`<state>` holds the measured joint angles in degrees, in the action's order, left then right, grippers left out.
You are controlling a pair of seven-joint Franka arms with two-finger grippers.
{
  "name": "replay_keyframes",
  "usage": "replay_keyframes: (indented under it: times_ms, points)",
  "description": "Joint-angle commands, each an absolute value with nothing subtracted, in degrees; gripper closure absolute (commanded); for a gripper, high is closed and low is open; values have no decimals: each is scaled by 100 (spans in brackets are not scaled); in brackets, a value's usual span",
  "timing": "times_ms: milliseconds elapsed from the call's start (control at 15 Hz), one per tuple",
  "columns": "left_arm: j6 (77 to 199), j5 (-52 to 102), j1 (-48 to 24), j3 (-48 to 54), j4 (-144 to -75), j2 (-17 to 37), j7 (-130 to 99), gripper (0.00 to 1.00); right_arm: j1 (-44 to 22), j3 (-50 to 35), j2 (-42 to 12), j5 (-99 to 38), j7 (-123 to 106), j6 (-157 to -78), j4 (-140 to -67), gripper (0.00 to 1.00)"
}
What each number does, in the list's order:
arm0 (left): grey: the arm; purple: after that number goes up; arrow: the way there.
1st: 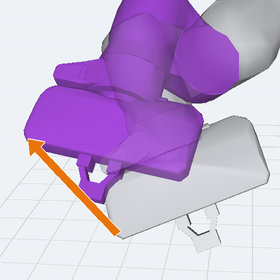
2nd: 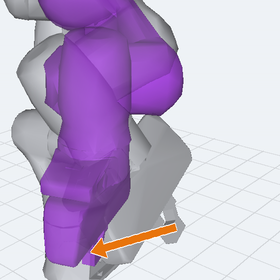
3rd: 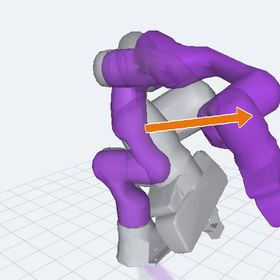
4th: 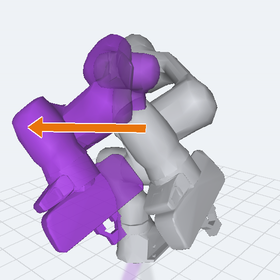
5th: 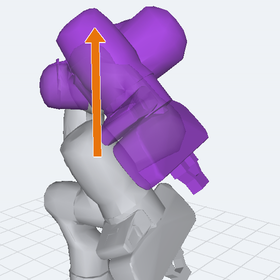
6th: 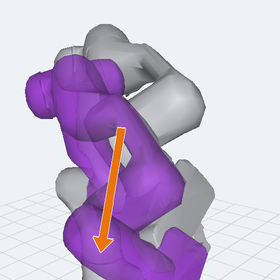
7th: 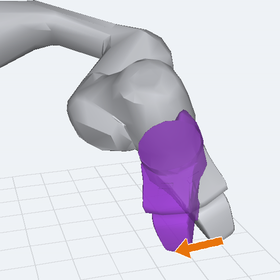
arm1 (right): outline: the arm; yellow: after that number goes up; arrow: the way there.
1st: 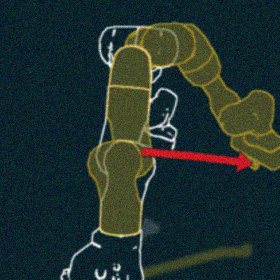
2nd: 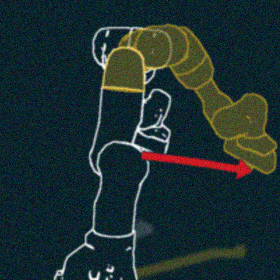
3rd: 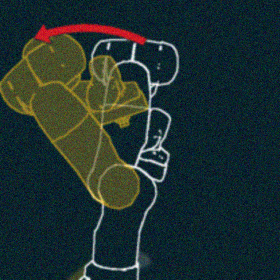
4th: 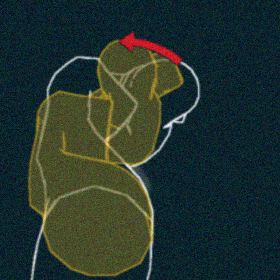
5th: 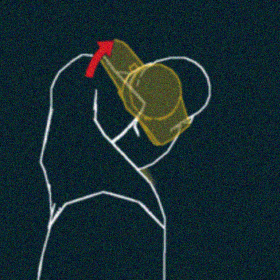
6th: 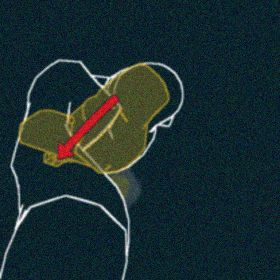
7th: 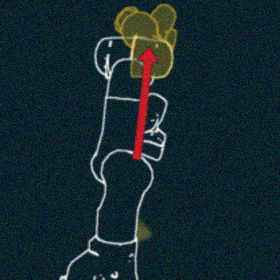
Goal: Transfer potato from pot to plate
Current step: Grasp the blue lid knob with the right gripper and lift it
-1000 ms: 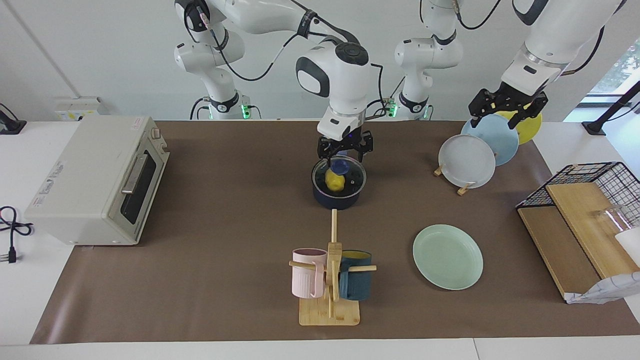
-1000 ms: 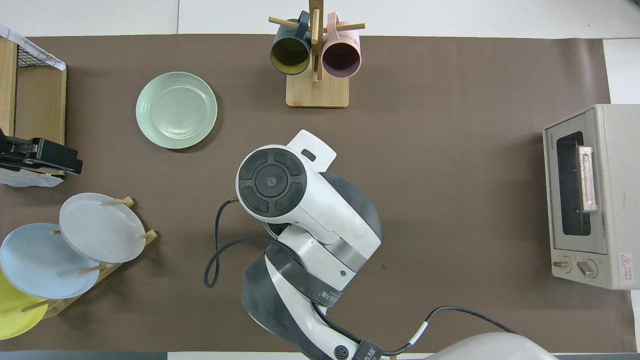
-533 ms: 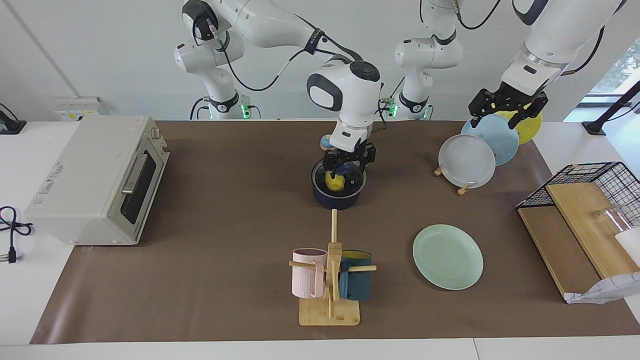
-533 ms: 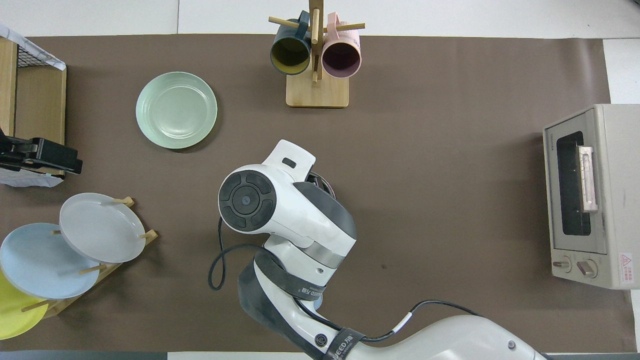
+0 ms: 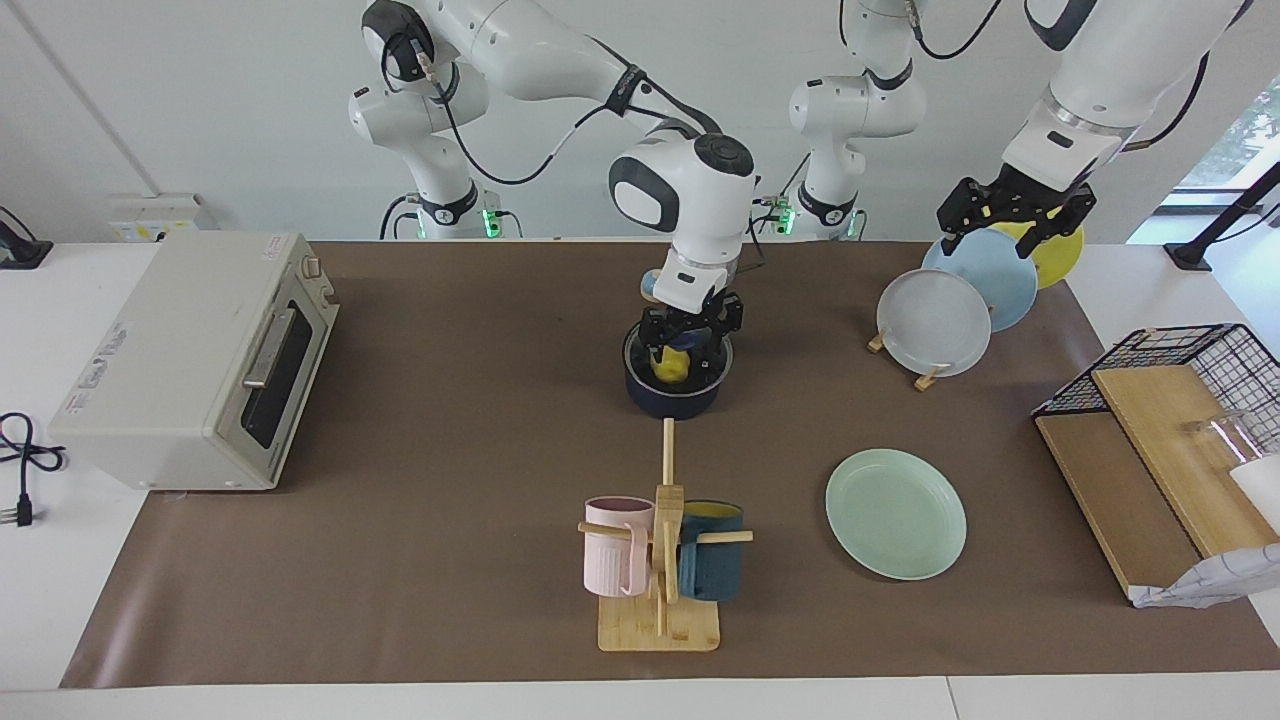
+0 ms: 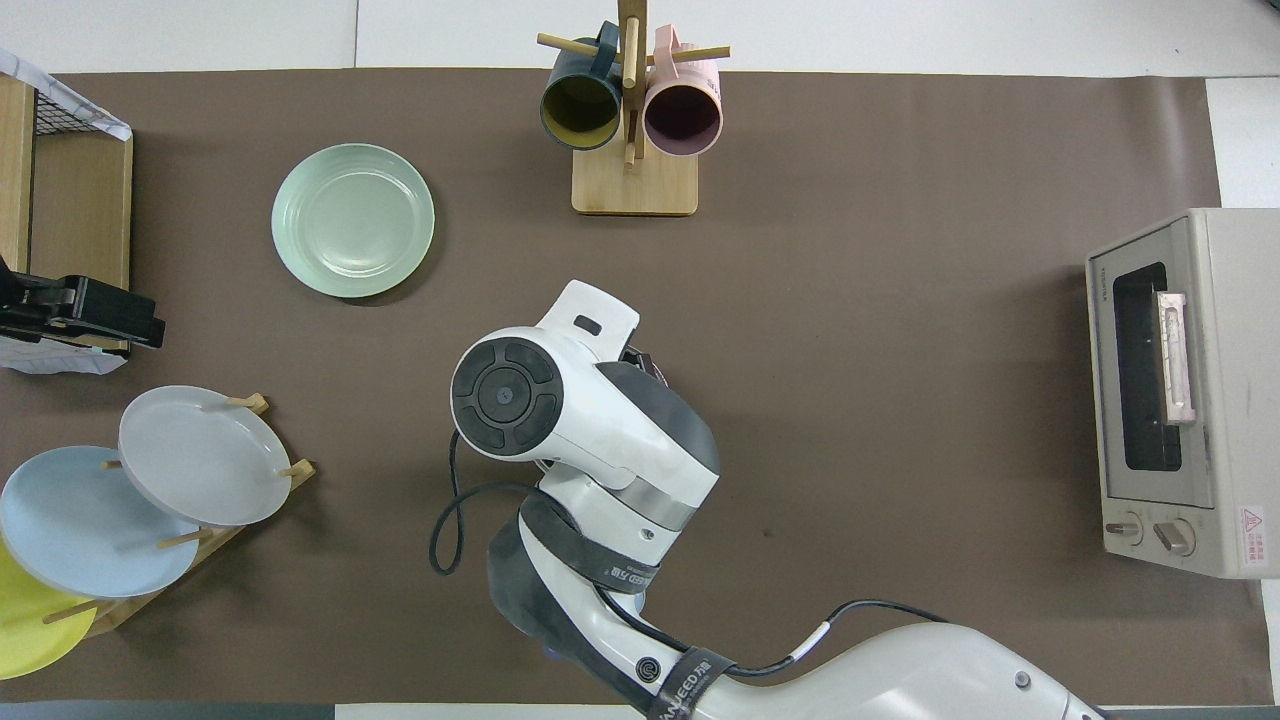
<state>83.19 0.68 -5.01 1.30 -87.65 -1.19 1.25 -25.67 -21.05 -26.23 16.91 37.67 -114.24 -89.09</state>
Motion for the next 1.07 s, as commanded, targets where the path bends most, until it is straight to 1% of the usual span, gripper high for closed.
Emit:
replay_keyframes:
  times_ms: [0, 867, 1000]
  points:
    - [8314, 35, -448, 185, -8859, -211, 88, 0, -2382, -2162, -2496, 1311, 3683, -11531, -9088, 0]
    - [8314, 35, -448, 185, -8859, -211, 88, 0, -2391, -2162, -2391, 1046, 3735, -11443, -9255, 0]
    - [8314, 35, -448, 185, -8859, -211, 88, 0, -2391, -2162, -2382, 1046, 3727, -11435, -9264, 4]
